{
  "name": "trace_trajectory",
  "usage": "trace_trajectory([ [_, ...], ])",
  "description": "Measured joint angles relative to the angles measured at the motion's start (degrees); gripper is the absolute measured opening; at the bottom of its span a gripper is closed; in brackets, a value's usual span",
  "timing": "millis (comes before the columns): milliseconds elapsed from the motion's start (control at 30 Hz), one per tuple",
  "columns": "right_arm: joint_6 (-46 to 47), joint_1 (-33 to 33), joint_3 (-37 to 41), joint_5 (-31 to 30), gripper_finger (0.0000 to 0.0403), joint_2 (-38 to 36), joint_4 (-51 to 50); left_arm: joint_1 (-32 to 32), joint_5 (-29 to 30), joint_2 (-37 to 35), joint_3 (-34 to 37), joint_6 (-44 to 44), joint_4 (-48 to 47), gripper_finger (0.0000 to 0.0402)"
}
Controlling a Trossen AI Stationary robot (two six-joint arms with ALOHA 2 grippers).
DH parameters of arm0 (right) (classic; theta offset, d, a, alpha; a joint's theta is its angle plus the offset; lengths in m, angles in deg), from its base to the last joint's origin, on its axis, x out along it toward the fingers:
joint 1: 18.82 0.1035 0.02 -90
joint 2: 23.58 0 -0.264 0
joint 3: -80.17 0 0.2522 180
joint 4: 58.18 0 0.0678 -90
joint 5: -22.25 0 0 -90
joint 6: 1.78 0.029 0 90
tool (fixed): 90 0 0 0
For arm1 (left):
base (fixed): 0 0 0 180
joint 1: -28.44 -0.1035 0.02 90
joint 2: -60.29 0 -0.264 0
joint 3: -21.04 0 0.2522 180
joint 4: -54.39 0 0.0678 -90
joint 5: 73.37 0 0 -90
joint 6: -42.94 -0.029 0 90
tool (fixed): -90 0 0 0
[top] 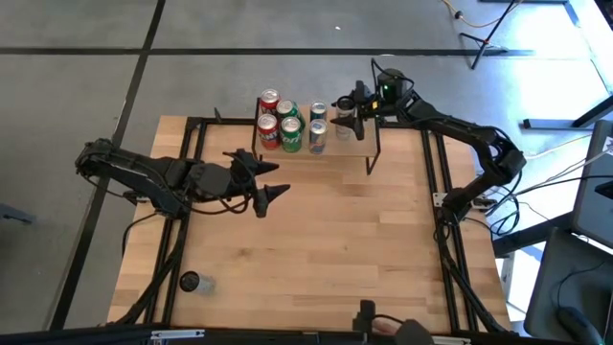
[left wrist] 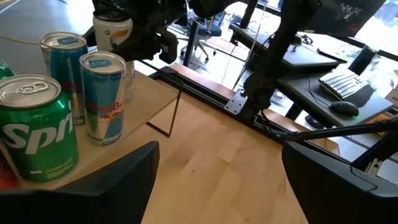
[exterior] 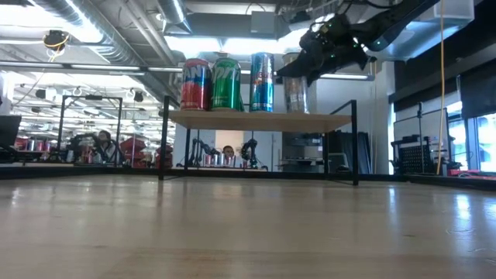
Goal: Place canned beverage on shelf
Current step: Put the top white-yellow soda can on the shelf
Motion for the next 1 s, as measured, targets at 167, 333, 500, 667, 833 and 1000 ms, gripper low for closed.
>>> trace_trajectory([
  [167, -0.1, 0.0, 0.0, 0.1, 0.0237, 0.7, 2.3, 0.0, 0.0, 0.0, 0.0, 0.0, 0.0, 0.033],
  [333, -0.2, 0.0, 0.0, 1.4, 0.0237, 1.9, 2.7, 0.0, 0.0, 0.0, 0.0, 0.0, 0.0, 0.033],
  [500, -0.2, 0.0, 0.0, 1.8, 0.0237, 2.0, 2.8, 0.0, -0.4, 0.0, 0.0, 1.3, 0.0, 0.033],
  [667, -0.2, 0.0, 0.0, 1.3, 0.0253, 2.0, 2.6, 0.0, -0.5, 0.0, 0.0, 1.5, 0.0, 0.033],
  [833, -0.2, 0.0, 0.0, 1.2, 0.0285, 2.0, 2.6, 0.0, -0.5, 0.0, 0.0, 1.5, 0.0, 0.033],
  [1000, -0.1, 0.0, 0.0, 1.0, 0.0301, 1.8, 2.5, 0.0, -0.5, 0.0, 0.0, 1.6, 0.0, 0.033],
])
